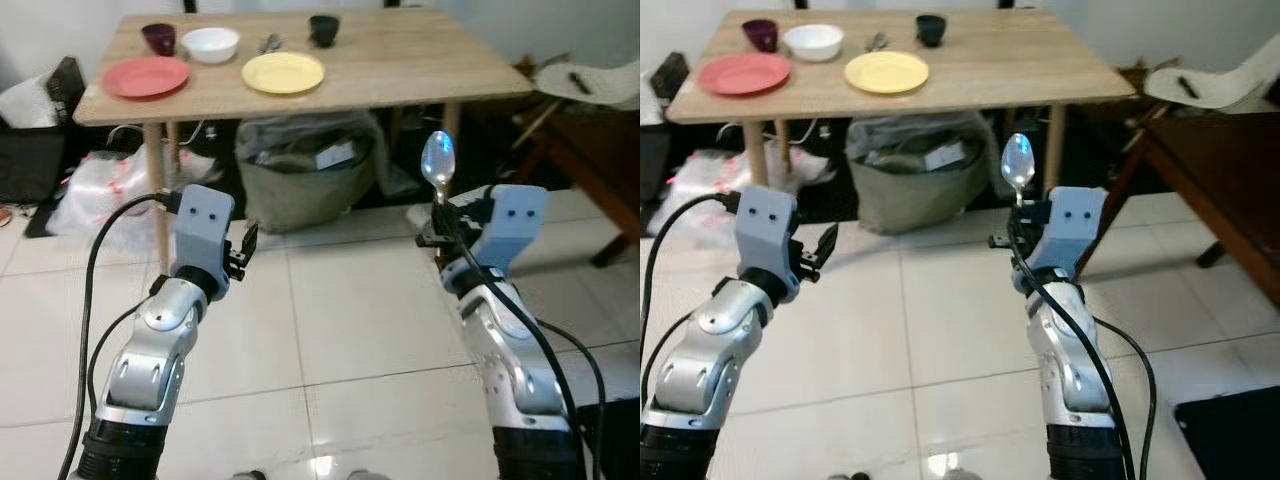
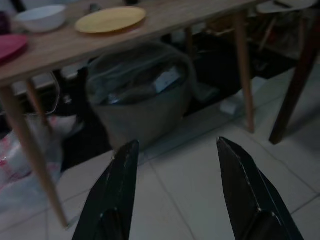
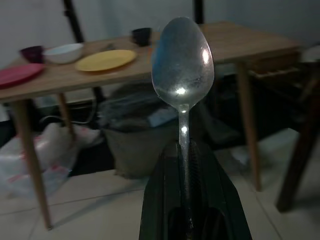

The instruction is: Setting the table

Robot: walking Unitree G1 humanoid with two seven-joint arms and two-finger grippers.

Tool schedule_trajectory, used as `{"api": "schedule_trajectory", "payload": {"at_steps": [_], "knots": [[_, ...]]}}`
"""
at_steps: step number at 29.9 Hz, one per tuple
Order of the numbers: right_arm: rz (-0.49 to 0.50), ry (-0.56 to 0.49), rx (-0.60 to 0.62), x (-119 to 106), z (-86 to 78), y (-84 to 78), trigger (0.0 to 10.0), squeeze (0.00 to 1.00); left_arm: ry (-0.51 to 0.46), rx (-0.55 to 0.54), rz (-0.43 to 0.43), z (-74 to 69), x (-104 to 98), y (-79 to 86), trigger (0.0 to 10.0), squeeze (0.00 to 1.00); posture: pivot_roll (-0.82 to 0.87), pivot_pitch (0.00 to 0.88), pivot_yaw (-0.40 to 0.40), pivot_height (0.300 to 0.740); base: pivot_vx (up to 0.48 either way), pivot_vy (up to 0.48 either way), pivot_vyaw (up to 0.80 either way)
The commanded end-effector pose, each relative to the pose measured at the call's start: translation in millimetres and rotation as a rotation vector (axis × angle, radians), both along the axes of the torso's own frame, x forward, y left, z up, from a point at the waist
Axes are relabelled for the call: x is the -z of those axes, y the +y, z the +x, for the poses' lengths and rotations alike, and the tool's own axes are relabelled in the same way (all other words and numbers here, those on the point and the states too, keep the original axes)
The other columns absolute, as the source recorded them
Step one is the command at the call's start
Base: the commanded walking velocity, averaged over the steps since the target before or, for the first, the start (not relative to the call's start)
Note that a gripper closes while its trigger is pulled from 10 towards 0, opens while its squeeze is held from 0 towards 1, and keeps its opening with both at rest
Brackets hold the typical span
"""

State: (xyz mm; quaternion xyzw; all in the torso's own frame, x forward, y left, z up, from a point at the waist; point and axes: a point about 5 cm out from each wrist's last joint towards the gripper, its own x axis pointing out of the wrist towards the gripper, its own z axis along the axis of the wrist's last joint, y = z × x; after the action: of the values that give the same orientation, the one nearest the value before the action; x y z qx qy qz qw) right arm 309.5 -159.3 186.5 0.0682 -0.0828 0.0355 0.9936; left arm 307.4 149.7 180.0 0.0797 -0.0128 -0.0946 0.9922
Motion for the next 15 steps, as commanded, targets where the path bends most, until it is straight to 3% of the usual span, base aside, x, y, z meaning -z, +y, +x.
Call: {"api": "schedule_trajectory", "payload": {"at_steps": [1,5,8,15], "knots": [[-0.003,-0.006,0.000,-1.0,-1.4,0.2,10.0,0.00,0.026,0.001,-0.010,-0.5,3.7,-0.6,10.0,0.00,-0.12,0.036,0.042,0.740,0.000,0.000,0.00],[0.000,0.003,-0.001,0.3,-1.4,0.4,10.0,0.00,0.026,0.001,-0.012,-0.6,3.6,-0.9,10.0,0.00,-0.12,0.039,0.041,0.740,0.000,0.000,0.00],[0.003,0.006,-0.002,0.7,-1.5,0.5,10.0,0.00,0.026,0.002,-0.010,-0.7,3.7,-1.1,10.0,0.00,-0.12,0.039,0.041,0.740,0.000,0.000,-0.47],[0.018,0.009,0.003,0.8,-1.5,-1.1,10.0,0.00,0.027,0.010,-0.007,-0.9,4.0,-2.1,10.0,0.00,-0.12,0.039,0.041,0.740,0.000,0.000,-0.80]]}}
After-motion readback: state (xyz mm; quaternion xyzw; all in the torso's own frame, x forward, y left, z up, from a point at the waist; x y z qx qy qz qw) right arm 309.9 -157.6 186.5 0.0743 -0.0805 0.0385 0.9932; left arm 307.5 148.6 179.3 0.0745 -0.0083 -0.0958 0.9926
